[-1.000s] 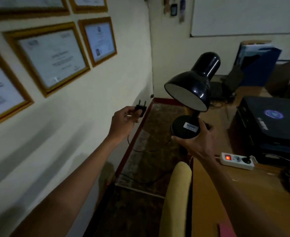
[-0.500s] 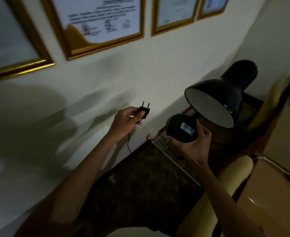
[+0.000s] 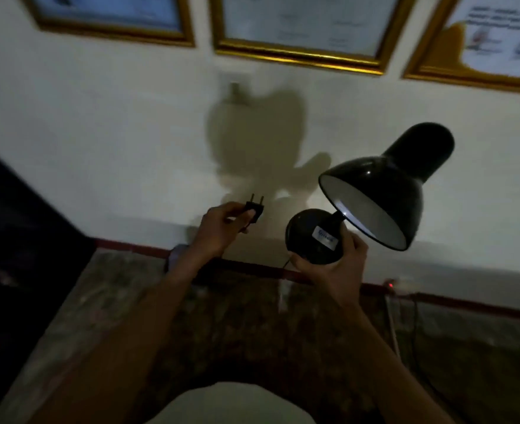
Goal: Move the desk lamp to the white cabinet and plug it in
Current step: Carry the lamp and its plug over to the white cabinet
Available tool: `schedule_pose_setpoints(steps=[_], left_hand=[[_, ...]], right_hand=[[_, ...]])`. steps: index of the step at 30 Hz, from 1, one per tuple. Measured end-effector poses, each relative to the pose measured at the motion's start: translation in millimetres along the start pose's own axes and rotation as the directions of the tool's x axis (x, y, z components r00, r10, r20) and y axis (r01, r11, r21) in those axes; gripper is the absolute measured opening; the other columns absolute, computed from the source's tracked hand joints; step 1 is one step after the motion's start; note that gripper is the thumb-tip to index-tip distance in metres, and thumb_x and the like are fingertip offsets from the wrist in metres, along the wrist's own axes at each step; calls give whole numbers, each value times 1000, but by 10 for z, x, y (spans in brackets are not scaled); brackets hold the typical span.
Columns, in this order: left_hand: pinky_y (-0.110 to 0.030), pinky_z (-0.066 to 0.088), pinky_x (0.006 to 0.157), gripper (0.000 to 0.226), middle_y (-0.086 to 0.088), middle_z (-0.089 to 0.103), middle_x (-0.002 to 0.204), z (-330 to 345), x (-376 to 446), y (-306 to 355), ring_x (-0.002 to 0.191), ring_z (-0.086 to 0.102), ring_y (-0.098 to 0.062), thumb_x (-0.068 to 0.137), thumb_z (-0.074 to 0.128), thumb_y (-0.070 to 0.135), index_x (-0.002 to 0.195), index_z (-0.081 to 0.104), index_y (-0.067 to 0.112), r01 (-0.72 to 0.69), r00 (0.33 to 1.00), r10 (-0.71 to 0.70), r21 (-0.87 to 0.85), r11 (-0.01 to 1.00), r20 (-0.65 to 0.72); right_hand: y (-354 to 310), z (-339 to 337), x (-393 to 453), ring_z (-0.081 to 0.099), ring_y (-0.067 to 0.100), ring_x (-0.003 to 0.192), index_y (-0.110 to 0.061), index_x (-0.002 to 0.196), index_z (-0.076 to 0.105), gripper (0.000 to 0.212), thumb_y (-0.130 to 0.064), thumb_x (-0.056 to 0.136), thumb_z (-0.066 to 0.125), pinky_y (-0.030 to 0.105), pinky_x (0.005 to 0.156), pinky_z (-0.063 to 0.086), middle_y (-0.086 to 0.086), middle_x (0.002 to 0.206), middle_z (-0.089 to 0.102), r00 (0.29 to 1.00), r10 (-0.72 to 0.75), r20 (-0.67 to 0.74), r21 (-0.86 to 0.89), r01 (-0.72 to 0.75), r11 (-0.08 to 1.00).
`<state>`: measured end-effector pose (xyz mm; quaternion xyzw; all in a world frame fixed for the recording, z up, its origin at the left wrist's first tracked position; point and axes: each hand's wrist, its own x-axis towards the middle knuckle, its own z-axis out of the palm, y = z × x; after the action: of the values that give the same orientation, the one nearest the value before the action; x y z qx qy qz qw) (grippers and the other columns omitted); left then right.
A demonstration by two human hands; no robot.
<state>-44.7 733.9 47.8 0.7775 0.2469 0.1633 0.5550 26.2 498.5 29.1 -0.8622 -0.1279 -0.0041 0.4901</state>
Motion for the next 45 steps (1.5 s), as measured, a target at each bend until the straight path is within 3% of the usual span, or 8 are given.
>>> schedule_pose_setpoints(steps=[3, 7, 11, 17, 21, 30, 37, 45], left_hand=[[-17, 54, 65, 8, 14, 75, 81, -535, -296, -166, 73, 71, 2, 88, 73, 35, 82, 71, 40, 45, 980, -50, -30, 999, -191], [-30, 57, 63, 1, -3, 78, 87, -1223, -665, -277, 76, 75, -20, 89, 74, 28, 87, 73, 28, 105, 907, -148, -128, 986, -394], [-14, 48, 50, 10, 10, 69, 62, -1838, -995, -428, 53, 65, 0, 91, 71, 19, 94, 72, 9, 94, 822, -176, -176, 980, -541], [-31, 47, 81, 19, -13, 59, 80, -2651, -1376, -807, 80, 57, -18, 90, 70, 6, 104, 68, -7, 148, 650, -229, -175, 973, -725], [-33, 54, 88, 24, -22, 67, 92, -3148, -1617, -1053, 90, 63, -19, 92, 69, 10, 114, 69, 2, 155, 522, -274, -225, 962, -808], [-17, 56, 74, 25, 5, 72, 90, -4188, -2698, -1285, 83, 70, -1, 95, 65, 16, 120, 64, 18, 212, 177, -223, -184, 960, -958], [-22, 56, 76, 31, -12, 75, 100, -4579, -3432, -1345, 89, 73, -17, 96, 63, 13, 127, 63, 8, 251, -107, -259, -278, 927, -960], [-24, 57, 73, 35, -4, 73, 107, -5012, -4085, -1654, 93, 71, -10, 97, 61, 26, 132, 61, 20, 283, -413, -241, -375, 882, -878]], right_hand=[[-255, 409, -20, 40, 28, 136, -23, 150, 37, 123, -63, 47, 89, 50, 111, 44, 8, 146, 38, 985, -78, 157, -35, 84, 996], [-737, 1004, -102, 41, 28, 137, -25, 149, 38, 124, -65, 43, 88, 48, 110, 45, 8, 148, 39, 933, -199, 301, -23, 216, 976], [-1197, 1609, -210, 42, 26, 135, -23, 145, 45, 123, -74, 38, 79, 41, 110, 45, 7, 144, 47, 835, -345, 428, 65, 352, 934], [-1893, 2596, -373, 48, 23, 130, -47, 143, 33, 121, -80, 35, 76, 41, 102, 52, -2, 139, 41, 677, -472, 564, 176, 461, 870], [-2388, 3254, -608, 44, 14, 128, -57, 130, 33, 111, -80, 32, 80, 28, 96, 46, -11, 135, 37, 532, -566, 630, 305, 500, 810], [-3448, 4413, -1730, 37, 5, 130, -36, 142, 42, 118, -78, 40, 83, 6, 95, 30, -4, 146, 38, 94, -698, 710, 591, 461, 662], [-4036, 4993, -2776, 38, 18, 140, -27, 138, 50, 116, -74, 37, 82, 35, 111, 43, 0, 149, 37, -214, -670, 711, 678, 464, 571], [-4491, 5757, -3883, 42, 21, 134, -21, 140, 51, 124, -78, 33, 77, 24, 100, 40, 4, 144, 38, -528, -619, 582, 813, 355, 462]])
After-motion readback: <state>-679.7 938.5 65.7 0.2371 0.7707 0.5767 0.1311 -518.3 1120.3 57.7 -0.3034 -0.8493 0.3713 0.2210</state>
